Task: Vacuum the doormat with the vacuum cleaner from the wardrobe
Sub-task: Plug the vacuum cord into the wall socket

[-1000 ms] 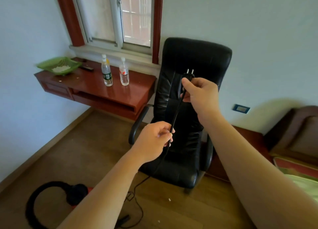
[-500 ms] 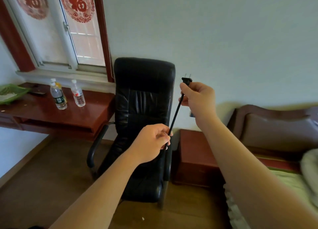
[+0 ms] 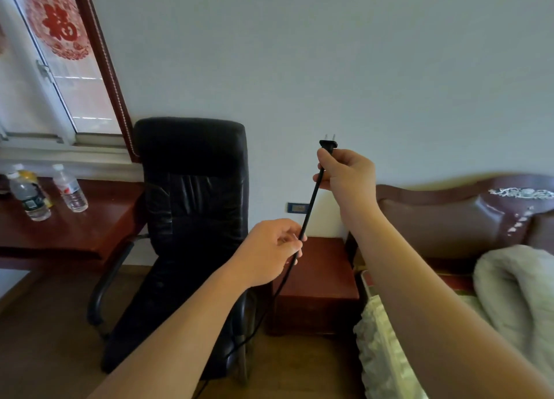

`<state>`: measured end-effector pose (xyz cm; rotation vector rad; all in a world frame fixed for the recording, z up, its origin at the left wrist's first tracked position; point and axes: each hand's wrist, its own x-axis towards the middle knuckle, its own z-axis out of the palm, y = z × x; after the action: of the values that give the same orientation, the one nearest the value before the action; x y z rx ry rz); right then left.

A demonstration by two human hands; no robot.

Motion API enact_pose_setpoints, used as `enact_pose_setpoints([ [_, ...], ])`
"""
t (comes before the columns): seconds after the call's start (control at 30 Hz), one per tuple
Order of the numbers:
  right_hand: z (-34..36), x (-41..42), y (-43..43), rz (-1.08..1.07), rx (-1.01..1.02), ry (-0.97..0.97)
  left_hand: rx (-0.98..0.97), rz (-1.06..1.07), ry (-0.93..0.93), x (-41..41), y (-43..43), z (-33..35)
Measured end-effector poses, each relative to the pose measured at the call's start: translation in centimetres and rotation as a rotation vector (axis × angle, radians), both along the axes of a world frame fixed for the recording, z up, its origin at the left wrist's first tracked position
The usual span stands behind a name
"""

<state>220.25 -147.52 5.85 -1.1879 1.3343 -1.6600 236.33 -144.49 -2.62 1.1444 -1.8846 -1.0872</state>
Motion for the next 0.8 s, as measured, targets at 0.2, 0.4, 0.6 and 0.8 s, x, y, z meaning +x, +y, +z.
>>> enact_pose_setpoints([
  [0.2,-0.4,-3.9,-2.5,-0.054,0.01,-0.008,0.045,-0.052,0.055,-3.9,-2.8,-0.2],
  [0.4,-0.7,-7.1,-7.1,-0.106,0.014,0.022,0.053,-0.122,0.094,-7.5,-8.3,-1.1],
  [0.6,-0.9,-9.2,-13.2,-0.16,0.017,0.05,0.054,-0.189,0.101,-9.7,-15.3,-1.6],
  [0.8,-0.2,-10.7,-18.5,-0.215,0.015,0.055,0.054,-0.231,0.076,-11.2,-21.8,-0.6],
])
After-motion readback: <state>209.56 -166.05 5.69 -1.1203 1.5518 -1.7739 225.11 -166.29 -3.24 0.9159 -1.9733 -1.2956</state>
